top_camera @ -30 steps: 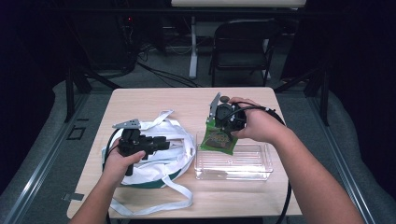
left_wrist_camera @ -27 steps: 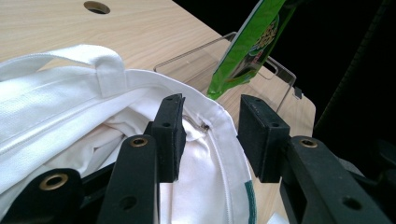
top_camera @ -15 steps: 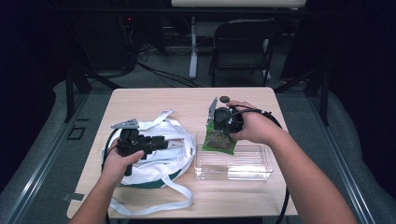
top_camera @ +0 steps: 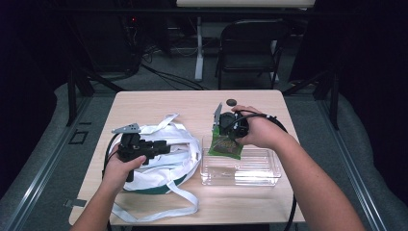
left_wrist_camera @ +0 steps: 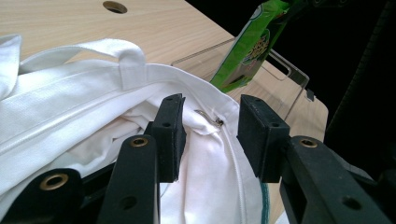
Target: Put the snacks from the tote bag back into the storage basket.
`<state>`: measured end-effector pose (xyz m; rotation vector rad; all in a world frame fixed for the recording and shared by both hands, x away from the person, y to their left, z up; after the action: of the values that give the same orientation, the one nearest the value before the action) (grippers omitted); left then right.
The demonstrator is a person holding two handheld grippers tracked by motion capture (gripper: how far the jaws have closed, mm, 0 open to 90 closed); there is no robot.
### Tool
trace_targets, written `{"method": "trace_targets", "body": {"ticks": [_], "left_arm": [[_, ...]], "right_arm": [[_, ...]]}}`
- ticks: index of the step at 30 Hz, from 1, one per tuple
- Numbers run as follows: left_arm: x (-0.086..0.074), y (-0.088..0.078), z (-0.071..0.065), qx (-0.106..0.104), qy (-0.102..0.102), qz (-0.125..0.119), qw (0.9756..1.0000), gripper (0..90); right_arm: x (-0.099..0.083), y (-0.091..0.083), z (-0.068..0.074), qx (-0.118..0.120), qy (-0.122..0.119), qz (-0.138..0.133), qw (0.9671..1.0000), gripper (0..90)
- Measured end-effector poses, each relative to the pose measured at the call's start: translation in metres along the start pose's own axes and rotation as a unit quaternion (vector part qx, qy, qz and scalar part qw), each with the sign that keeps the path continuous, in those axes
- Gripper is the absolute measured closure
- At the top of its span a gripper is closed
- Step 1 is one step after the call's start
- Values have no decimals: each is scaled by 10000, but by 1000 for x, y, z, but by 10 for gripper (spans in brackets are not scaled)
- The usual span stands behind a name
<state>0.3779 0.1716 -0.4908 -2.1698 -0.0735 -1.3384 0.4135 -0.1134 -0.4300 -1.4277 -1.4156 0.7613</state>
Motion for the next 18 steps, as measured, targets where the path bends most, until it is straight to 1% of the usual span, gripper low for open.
{"method": "trace_targets", "body": {"ticks": [3,5,8,11,12,16,18], "left_arm": [[-1,0,0,11,-24,21,10000,607],[-2,0,1,27,-6,30,10000,606],[-2,-1,1,53,-6,44,10000,606],[-3,-2,2,75,-18,37,10000,606],[-4,-3,2,82,-30,14,10000,606],[-5,-6,3,124,-32,13,9999,606],[-5,-8,4,141,-49,5,9999,606]], "right_arm": [[0,3,0,-28,-12,-6,10000,775],[1,5,0,-70,-67,23,10000,775],[1,9,0,-78,-82,18,9999,775],[3,12,-1,-171,-159,44,9997,776],[4,14,-1,-204,-166,-1,9997,775],[7,17,-2,-258,-213,-10,9994,776],[10,20,-2,-309,-284,5,9991,776]]}}
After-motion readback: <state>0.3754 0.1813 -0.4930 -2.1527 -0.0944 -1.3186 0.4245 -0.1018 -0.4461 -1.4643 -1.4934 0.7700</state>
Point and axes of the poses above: each handheld gripper's, and its own axes: y roughly forward along the jaws, x roughly out of its top, z roughly to its left, the point moved 4 cm from there along y, roughly forward along the jaws, and after that the axes turned 4 degrees about y, right-handed, at the moved point
